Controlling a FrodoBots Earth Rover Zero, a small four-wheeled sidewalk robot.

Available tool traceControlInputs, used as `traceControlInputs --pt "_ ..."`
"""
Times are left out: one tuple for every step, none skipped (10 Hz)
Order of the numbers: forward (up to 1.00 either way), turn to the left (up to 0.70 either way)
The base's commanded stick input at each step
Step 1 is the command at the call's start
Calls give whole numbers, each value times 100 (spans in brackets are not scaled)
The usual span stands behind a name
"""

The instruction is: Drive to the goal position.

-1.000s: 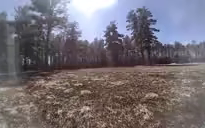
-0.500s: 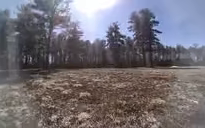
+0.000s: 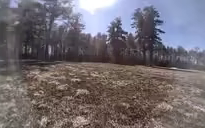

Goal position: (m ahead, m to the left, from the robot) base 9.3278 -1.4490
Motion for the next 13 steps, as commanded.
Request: traceControlInputs --pt "50 0" --pt "50 0" --pt "50 0" --pt "50 0" --pt "50 0" --pt "50 0" --pt "50 0" --pt "50 0" --pt "50 0" --pt "50 0" --pt "50 0" --pt "50 0" --pt "50 0"
